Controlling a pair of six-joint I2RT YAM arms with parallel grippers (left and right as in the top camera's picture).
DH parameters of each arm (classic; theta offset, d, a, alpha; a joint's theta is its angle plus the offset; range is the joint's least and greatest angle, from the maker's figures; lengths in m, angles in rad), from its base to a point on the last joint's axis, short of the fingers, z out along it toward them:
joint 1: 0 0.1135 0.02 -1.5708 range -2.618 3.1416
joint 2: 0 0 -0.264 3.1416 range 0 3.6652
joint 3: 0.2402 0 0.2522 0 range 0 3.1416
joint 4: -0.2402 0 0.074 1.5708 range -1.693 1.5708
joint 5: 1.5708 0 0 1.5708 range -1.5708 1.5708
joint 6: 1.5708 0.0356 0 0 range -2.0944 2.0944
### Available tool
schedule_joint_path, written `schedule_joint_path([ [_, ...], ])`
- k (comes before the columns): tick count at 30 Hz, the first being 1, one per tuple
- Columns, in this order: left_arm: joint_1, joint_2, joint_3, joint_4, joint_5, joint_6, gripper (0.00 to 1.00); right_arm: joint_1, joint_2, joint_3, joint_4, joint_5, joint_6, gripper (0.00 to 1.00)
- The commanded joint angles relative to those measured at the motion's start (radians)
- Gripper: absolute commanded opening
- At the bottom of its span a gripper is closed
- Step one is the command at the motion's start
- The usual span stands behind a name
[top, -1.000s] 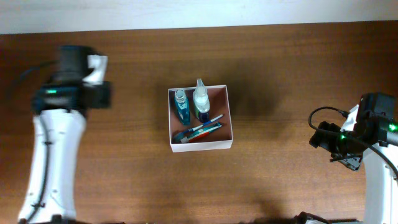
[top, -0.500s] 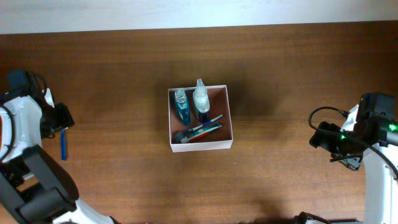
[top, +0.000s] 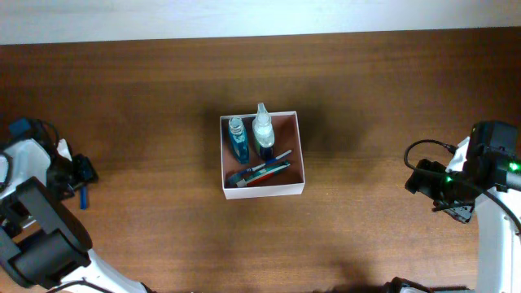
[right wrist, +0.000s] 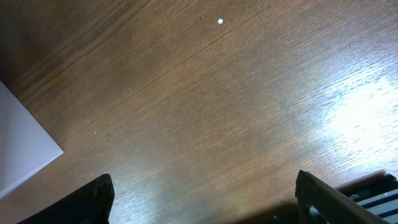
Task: Pack container
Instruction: 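Move left gripper to the blue razor and grasp it, then carry razor with left gripper and lower it into box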
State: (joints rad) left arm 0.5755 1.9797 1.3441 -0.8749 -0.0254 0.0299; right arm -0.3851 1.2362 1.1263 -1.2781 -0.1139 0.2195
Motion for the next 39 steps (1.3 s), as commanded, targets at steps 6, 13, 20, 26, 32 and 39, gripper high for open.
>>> schedule_joint_path([
  [6,-0.001,0.019,-0.091,0.077,0.023,0.02,0.64,0.006,0.001,-0.005,0.001,0.017,-0.006,0.86],
  [13,-0.001,0.019,-0.099,0.116,0.019,0.023,0.64,0.006,0.001,-0.005,-0.002,0.017,-0.006,0.86],
  [20,-0.001,0.019,-0.099,0.117,0.023,0.023,0.33,0.006,0.001,-0.005,-0.002,0.02,-0.006,0.86],
  [26,-0.001,0.019,-0.099,0.112,0.023,0.023,0.18,0.006,0.001,-0.005,-0.002,0.02,-0.006,0.86],
  [32,-0.001,0.019,-0.099,0.109,0.023,0.023,0.12,0.006,0.001,-0.005,-0.002,0.02,-0.006,0.86],
  [39,-0.001,0.019,-0.099,0.105,0.023,0.022,0.01,0.006,0.001,-0.005,-0.002,0.02,-0.006,0.85],
])
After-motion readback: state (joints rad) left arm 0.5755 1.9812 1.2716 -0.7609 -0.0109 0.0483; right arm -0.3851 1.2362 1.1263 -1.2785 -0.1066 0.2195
